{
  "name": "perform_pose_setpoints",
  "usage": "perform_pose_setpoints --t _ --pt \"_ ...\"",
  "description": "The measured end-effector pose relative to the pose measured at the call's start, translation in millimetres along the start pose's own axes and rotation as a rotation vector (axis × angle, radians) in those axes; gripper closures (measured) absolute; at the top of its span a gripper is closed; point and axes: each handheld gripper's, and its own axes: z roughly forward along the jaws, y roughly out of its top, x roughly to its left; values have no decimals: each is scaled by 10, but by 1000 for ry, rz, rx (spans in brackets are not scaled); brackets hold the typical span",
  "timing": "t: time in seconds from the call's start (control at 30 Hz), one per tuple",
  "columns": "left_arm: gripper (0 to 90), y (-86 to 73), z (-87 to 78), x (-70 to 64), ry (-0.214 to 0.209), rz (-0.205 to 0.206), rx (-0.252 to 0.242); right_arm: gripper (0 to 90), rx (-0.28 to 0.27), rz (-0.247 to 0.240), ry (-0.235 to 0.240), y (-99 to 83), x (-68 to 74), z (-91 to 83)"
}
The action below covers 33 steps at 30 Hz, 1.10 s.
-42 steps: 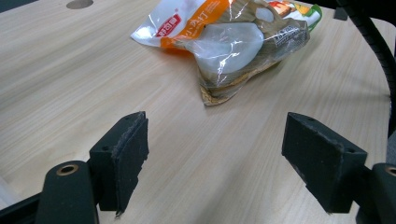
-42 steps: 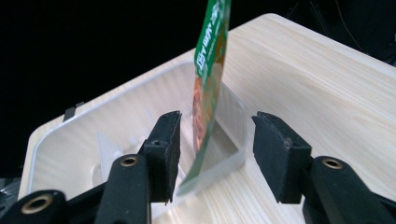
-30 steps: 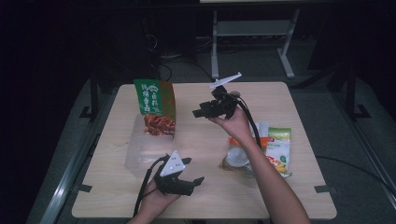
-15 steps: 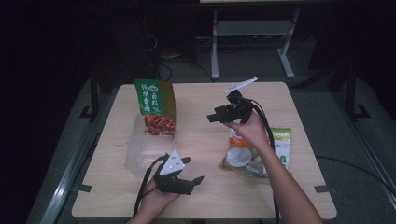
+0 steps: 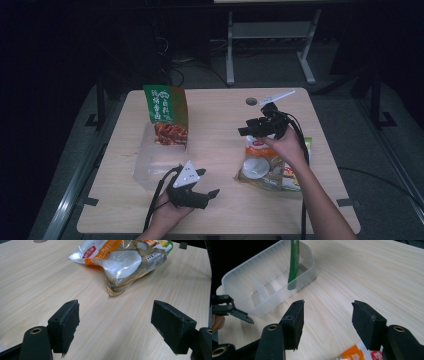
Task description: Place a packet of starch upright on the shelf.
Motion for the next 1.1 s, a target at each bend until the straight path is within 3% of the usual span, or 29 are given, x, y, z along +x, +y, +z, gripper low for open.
perform_pose_setpoints --t 0.3,0.47,1.1 --pt "224 -3 5 8 8 7 7 412 25 29 -35 -244 -99 -182" --pt "224 -5 13 13 8 4 11 417 7 50 -48 -383 -144 -296" --pt "224 -5 43 2 -2 -7 7 418 34 110 -95 -770 -263 -520"
